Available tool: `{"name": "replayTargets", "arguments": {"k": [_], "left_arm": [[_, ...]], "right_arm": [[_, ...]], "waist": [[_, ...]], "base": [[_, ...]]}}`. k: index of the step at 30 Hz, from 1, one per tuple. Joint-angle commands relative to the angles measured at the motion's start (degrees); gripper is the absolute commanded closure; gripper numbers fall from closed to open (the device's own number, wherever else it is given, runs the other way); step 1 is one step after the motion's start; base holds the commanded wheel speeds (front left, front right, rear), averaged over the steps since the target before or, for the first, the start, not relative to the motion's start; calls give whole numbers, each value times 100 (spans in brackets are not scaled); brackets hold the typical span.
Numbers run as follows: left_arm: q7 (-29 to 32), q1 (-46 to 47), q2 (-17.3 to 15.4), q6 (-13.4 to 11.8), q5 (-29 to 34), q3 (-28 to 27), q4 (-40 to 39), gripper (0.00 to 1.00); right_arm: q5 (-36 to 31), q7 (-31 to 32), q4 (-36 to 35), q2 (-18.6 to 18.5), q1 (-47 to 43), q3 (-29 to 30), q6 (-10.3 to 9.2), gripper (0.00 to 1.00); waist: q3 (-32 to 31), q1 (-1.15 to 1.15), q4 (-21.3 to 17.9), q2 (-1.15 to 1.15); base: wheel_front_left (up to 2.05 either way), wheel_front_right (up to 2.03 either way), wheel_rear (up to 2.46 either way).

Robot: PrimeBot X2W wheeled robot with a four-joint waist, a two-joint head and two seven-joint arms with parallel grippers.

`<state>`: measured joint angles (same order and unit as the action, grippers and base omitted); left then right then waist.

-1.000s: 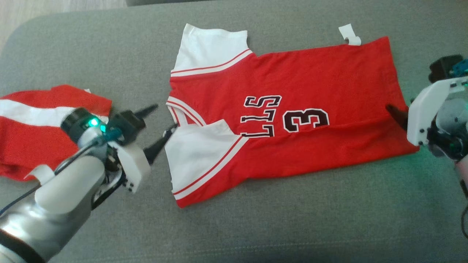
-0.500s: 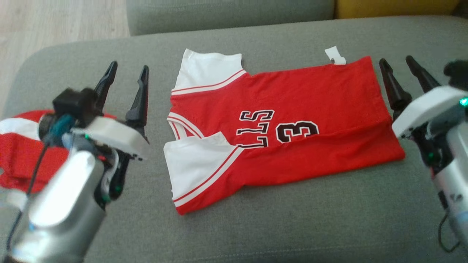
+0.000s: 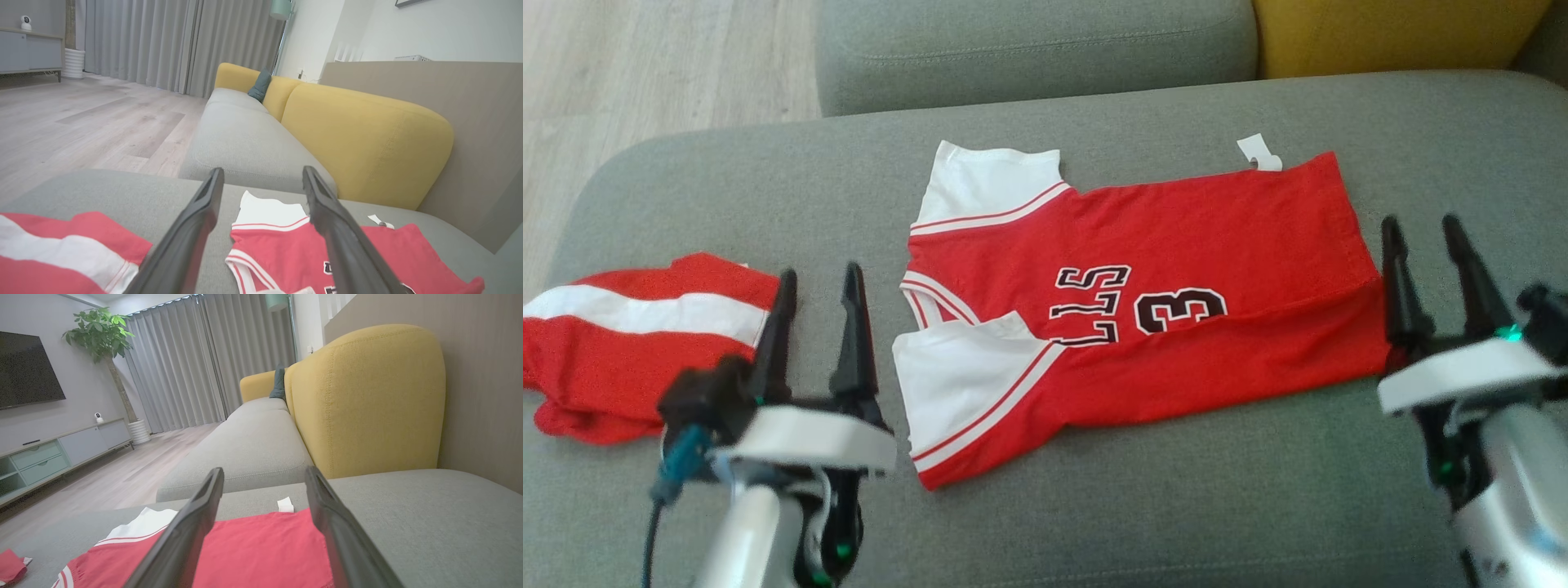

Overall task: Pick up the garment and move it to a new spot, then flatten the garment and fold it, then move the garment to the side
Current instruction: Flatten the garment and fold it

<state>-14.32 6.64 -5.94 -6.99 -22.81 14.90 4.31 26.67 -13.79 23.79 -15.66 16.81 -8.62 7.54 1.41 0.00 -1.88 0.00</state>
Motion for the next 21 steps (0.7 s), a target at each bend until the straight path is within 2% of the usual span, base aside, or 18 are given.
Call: {"name": "replayTargets", "arguments": {"k": [1,8,14,16,21], "left_arm": [[-67,146,10,67,121,-283,-215,0],[-67,-300,277,370,471,-425,-116,0],[-67,-276,303,495,467,-201,369,0],[-67,-269,304,463,493,16,863,0],[49,-22,305,180,359,279,1863,0]], "right_arm": [[-133,-78,-285,43,-29,-27,-5,0],[-669,-108,-845,529,-693,328,-5,0],[-822,-3,-1077,606,-734,429,-5,0],[-831,51,-1134,599,-718,468,-5,0],[-855,148,-1262,571,-694,502,-5,0]], "waist": [[-7,0,-11,0],[31,0,-54,0],[54,0,-112,0],[65,0,-146,0],[152,0,-231,0]], "base": [[0,0,0],[0,0,0],[0,0,0],[0,0,0],[0,0,0]]}}
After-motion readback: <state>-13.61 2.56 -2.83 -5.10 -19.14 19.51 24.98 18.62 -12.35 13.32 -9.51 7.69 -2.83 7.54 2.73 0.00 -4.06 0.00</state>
